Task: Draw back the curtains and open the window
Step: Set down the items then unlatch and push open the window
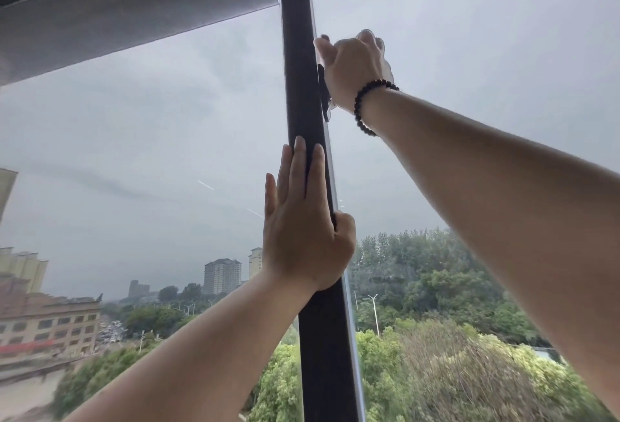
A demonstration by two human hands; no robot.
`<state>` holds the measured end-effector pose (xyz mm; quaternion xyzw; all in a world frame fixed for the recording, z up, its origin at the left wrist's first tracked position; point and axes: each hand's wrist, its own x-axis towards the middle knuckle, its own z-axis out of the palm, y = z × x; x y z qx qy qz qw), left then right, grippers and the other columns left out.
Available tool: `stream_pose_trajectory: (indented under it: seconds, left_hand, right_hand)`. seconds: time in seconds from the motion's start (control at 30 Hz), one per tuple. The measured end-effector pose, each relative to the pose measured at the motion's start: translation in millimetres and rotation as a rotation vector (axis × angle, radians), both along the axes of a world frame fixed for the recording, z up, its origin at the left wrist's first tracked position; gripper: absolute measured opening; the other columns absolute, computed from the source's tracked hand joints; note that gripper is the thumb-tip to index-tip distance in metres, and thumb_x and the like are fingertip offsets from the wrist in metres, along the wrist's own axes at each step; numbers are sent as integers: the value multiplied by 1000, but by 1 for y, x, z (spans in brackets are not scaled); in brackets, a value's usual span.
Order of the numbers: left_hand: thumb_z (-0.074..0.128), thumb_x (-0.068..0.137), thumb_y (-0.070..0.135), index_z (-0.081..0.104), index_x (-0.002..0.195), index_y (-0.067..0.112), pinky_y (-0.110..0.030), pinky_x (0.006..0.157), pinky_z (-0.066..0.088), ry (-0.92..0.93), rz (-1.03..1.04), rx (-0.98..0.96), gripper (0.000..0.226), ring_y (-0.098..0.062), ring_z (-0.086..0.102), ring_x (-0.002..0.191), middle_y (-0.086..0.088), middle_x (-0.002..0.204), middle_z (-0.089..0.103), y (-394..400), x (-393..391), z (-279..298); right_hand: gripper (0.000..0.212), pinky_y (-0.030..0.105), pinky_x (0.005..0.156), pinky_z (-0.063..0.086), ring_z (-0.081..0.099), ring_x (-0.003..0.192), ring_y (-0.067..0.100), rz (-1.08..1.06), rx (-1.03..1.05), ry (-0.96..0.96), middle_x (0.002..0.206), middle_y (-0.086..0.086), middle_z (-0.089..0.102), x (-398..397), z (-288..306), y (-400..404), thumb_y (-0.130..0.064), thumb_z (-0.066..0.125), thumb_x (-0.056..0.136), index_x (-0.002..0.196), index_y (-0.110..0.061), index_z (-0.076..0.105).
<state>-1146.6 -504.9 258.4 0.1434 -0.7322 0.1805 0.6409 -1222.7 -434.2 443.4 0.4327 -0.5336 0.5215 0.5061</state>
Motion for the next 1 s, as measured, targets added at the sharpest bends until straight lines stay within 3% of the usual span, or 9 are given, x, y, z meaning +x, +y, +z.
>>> stream_pose_trajectory:
  seconds: [0.13, 0.37, 0.47, 0.57, 0.7, 0.8, 1.0]
  left_hand:
    - [35, 83, 33, 0, 156, 22, -36, 121, -9, 0, -4, 2, 82, -4, -21, 145, 8, 162, -15, 0, 1, -2]
    - [35, 82, 34, 1, 156, 22, -36, 120, -9, 11, 0, -7, 82, -6, -19, 146, 7, 162, -14, -4, 1, -1]
    - [35, 82, 35, 0, 156, 20, -37, 121, -8, 5, 33, 1, 83, -8, -19, 147, 5, 162, -14, -2, 1, -1]
    - [36, 82, 36, -5, 155, 17, -41, 121, -6, -36, 87, 6, 86, -12, -22, 146, 1, 162, -19, -1, 2, 1]
    - [40, 91, 37, -11, 153, 10, -47, 120, -7, -98, 167, 17, 85, -19, -25, 146, -8, 160, -23, 5, 4, 2]
    - [36, 93, 43, -12, 152, 5, -49, 119, -9, -117, 251, -8, 85, -24, -26, 145, -13, 159, -24, 12, 0, 1]
    - [27, 94, 51, -15, 151, 4, -53, 117, -12, -216, 289, -80, 85, -30, -29, 143, -17, 156, -28, 39, -26, -4]
  right_hand:
    - [36, 39, 97, 39, 34, 127, 25, -20, 81, -115, 133, 8, 41, -7, 18, 2, -39, 40, 98, 108, -12, 61]
    - [43, 36, 97, 35, 39, 120, 25, 67, -16, -104, 117, 9, 56, -12, 0, -18, -26, 25, 96, 99, -10, 64]
    - [39, 36, 97, 36, 40, 118, 25, 109, -26, -102, 117, 10, 54, -15, -19, -18, -24, 25, 95, 99, -13, 61]
    - [39, 41, 107, 31, 35, 129, 26, 53, 62, -11, 126, 10, 47, -17, -46, -10, -28, 28, 99, 112, -12, 61]
    - [39, 44, 118, 13, 18, 143, 25, -56, 165, 97, 147, 11, 36, -21, -72, -1, -28, 29, 101, 129, -22, 55]
    - [42, 43, 120, 3, 7, 148, 23, -118, 205, 123, 155, 10, 26, -30, -85, 12, -27, 28, 102, 141, -22, 43]
    - [45, 41, 120, 6, 6, 148, 23, -246, 181, 92, 157, 10, 22, -65, -105, 57, -27, 29, 102, 145, -16, 36]
